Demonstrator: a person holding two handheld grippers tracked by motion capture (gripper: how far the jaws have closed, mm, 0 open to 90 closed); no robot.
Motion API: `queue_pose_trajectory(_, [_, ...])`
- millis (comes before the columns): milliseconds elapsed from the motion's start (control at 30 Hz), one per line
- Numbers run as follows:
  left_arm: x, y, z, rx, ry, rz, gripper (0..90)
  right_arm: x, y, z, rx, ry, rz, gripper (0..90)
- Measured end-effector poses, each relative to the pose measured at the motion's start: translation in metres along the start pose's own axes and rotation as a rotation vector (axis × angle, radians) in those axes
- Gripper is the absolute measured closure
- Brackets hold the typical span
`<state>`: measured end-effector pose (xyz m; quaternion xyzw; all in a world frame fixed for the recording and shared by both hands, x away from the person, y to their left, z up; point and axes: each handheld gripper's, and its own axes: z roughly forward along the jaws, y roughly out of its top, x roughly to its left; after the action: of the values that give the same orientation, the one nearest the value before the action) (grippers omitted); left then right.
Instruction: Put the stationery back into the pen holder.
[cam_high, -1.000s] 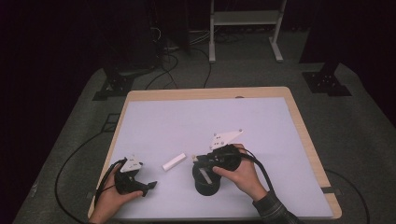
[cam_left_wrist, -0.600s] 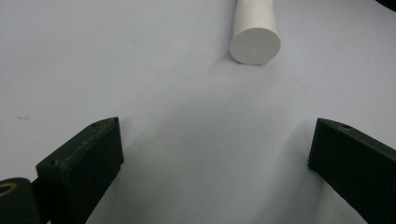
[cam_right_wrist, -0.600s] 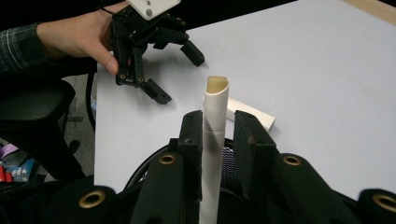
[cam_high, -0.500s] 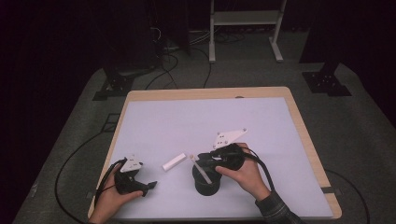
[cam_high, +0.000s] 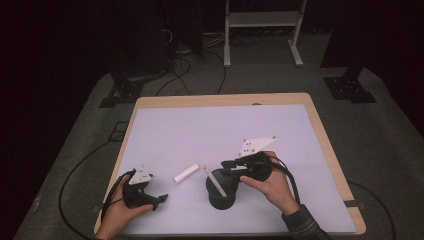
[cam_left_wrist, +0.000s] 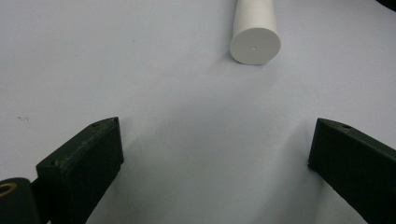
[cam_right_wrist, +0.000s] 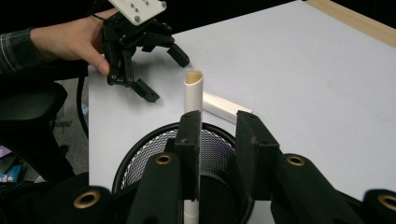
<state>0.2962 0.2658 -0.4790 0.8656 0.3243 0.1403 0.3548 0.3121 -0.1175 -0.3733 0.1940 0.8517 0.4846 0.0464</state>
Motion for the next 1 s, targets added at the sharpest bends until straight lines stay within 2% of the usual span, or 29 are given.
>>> queue_pose_trajectory(633, [0.000, 0.000, 0.000, -0.001, 0.001, 0.001, 2.1, -0.014, -0.014, -0.028, -0.011, -0.075, 0.041, 70.0])
queue_pose_trajectory(1000, [0.000, 0.000, 0.000, -0.001, 0.001, 0.004, 2.1, -0.028, -0.023, -0.039, -0.009, -0.125, 0.071, 69.5])
